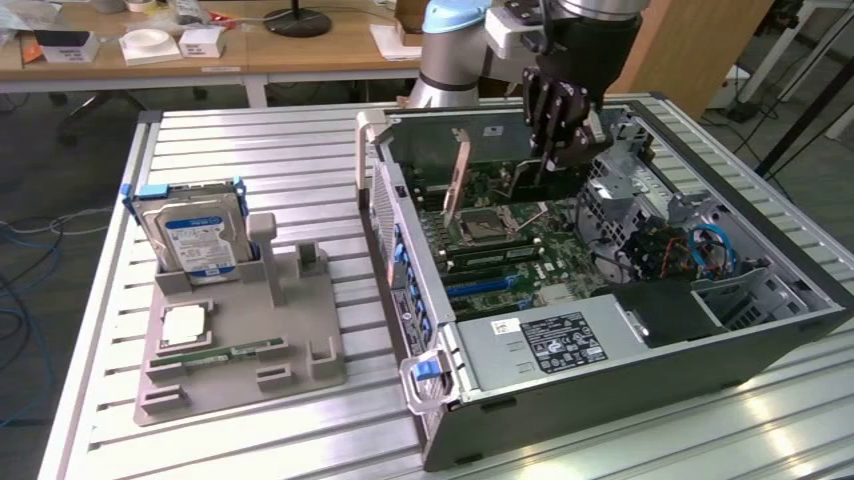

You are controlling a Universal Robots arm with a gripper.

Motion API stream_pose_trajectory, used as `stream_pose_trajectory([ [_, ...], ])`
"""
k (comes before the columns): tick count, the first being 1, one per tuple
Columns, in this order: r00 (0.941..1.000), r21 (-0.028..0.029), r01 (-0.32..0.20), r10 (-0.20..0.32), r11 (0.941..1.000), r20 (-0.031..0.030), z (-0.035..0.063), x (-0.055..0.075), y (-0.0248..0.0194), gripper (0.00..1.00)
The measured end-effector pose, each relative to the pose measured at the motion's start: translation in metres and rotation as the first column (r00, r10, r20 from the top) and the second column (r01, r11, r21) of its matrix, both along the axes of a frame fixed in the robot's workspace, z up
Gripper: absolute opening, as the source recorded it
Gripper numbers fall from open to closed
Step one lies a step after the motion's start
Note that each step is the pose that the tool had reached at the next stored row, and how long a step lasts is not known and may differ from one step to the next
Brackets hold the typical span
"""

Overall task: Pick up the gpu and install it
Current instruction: 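Insert the gpu into the slot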

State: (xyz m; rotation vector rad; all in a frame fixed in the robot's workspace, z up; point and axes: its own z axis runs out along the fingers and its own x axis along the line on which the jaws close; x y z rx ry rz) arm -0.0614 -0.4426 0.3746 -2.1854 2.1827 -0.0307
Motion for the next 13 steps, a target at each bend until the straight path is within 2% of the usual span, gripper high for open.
stream_pose_trajectory([
  [13, 1.0000, 0.0002, 0.000, 0.000, 1.0000, 0.0017, -0.0236, 0.000, 0.0000, 0.26],
])
